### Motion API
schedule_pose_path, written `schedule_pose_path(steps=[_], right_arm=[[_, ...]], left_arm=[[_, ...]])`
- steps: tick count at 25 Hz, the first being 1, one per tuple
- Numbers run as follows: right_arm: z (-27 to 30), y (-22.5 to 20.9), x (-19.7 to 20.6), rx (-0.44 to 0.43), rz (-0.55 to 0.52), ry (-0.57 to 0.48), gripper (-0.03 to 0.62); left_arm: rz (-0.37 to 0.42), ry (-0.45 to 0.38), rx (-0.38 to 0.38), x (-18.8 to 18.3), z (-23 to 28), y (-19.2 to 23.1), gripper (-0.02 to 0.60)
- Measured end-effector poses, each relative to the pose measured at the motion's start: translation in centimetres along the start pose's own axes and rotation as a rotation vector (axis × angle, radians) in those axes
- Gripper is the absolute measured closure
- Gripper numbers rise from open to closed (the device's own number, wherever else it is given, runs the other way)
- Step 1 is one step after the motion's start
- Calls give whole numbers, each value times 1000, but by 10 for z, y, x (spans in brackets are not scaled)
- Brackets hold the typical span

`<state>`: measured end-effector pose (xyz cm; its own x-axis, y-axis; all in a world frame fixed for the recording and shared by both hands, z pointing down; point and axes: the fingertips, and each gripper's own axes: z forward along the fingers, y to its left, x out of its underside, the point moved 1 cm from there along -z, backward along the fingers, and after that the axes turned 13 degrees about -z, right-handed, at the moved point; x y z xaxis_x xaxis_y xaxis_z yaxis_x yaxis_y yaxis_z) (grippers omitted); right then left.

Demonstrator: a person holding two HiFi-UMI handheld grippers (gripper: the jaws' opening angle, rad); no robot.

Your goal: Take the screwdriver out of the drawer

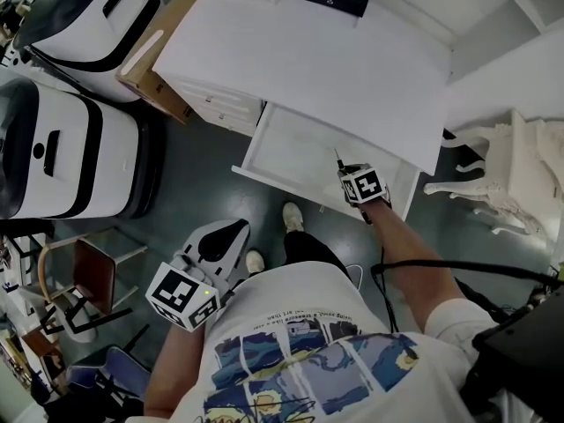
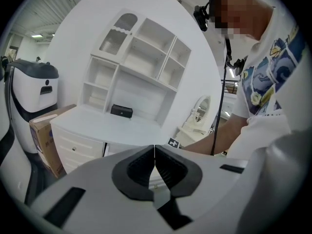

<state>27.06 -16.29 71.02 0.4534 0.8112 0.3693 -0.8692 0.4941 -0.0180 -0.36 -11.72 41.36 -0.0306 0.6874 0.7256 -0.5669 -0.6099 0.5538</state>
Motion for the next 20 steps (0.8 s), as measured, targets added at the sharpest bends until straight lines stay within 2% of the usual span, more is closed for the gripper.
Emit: schedule_pose_path(steps=[4, 10, 20], right_arm=[[-28, 20, -22, 8, -46, -59, 502], [-75, 66, -44, -20, -30, -168, 502], [-168, 164, -75, -25, -55, -357, 502]], left_arm=[[7, -13, 20, 6, -20, 2, 568], [17, -37, 43, 19, -55, 4, 568], [25, -47, 94, 43, -110, 13, 568]])
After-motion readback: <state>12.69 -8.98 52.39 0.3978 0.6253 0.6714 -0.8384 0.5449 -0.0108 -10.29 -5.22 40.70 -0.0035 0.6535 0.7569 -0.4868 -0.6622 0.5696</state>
